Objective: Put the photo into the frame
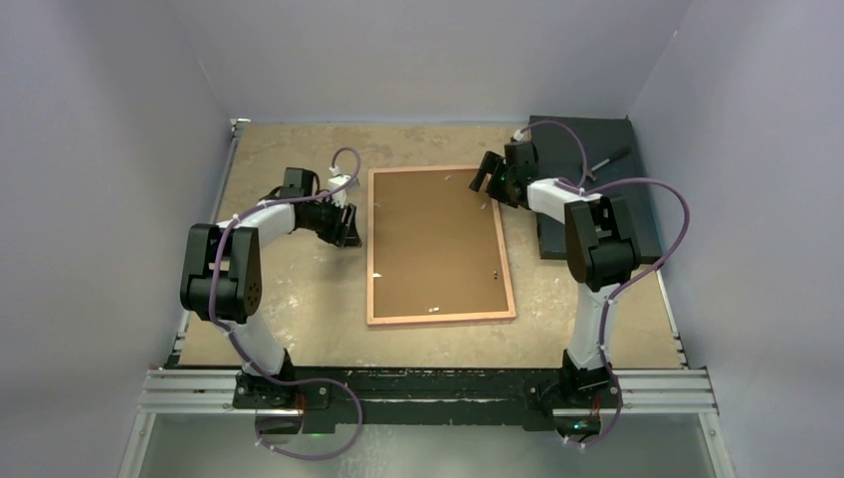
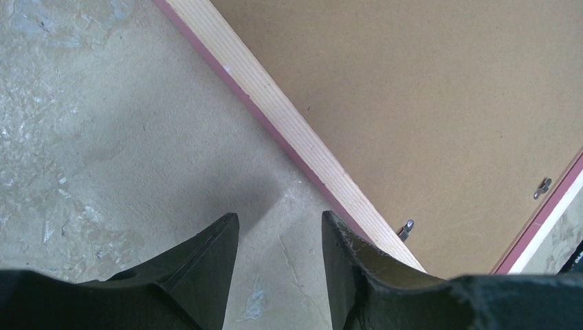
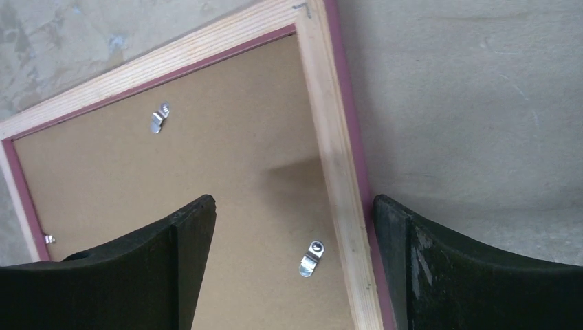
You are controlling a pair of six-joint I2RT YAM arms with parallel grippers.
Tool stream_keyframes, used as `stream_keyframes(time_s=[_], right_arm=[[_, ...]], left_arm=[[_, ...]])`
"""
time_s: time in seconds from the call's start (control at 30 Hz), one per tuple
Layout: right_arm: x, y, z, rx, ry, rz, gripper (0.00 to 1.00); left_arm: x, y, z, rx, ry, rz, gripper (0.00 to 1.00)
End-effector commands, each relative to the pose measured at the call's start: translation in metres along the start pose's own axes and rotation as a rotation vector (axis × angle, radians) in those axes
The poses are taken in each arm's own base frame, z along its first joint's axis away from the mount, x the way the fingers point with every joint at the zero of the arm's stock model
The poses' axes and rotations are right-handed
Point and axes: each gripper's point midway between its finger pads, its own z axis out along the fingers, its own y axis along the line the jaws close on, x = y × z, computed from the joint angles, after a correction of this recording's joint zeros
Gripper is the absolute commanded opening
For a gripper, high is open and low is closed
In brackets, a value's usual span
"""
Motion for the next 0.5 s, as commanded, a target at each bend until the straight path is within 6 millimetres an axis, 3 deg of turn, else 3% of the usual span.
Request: stream_keyframes(time_s=[0.0, 0.47], right_arm=[[0.004, 0.017, 0.001, -0.095, -0.005, -0.014, 0.85], [0.06, 0.107, -0.009, -0.263, 0.093, -0.103, 0.9]], left_arm=[[-0.013, 0.001, -0.005, -0.02, -0.045, 0.016, 0.45], [-0.002, 0.005, 0.004, -0.023, -0.015, -0.03, 0.4]])
